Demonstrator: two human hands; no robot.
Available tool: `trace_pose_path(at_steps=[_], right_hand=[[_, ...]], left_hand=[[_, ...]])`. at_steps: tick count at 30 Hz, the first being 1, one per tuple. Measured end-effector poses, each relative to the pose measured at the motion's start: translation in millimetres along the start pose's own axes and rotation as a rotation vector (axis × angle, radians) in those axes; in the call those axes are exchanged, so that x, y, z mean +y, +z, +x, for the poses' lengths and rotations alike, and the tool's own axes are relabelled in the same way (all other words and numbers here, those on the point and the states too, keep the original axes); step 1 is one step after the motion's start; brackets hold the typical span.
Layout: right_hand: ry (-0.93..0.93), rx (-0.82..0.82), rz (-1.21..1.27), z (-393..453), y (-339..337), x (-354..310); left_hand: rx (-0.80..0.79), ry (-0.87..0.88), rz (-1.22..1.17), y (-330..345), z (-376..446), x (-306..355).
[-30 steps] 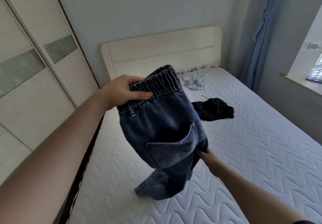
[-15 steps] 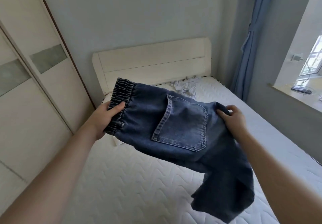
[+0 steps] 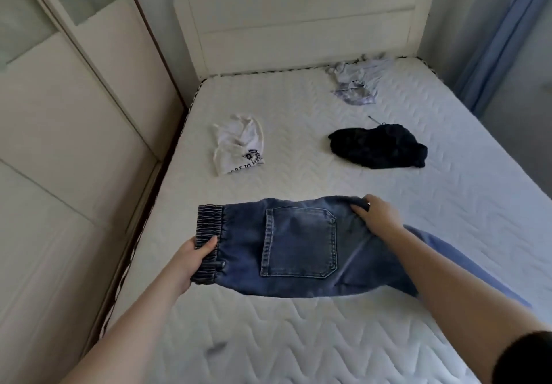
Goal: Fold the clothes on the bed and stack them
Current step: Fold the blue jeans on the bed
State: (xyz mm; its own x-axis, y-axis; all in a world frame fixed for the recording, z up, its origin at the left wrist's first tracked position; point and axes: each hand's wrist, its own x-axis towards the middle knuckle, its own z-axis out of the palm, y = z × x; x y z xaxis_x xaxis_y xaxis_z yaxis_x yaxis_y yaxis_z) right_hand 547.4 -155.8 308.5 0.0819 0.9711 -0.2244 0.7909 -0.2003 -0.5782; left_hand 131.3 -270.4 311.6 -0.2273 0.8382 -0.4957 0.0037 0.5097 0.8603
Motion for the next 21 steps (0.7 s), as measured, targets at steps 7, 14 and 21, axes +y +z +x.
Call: trace_pose_path(at_steps=[7,14,21], right_hand=[[0.106,-0.207,-0.003,14,154,40],[0.034,-0.189,0.002,53,244,33],[0.230,-0.222,0.142,10,316,38]], left_hand=[[0.034,-0.215,0.009,-34,53,-135],[0.069,-0.306,-0.002,-70,120,-209],[0.115,-0.286,0.187,-89,187,-257]])
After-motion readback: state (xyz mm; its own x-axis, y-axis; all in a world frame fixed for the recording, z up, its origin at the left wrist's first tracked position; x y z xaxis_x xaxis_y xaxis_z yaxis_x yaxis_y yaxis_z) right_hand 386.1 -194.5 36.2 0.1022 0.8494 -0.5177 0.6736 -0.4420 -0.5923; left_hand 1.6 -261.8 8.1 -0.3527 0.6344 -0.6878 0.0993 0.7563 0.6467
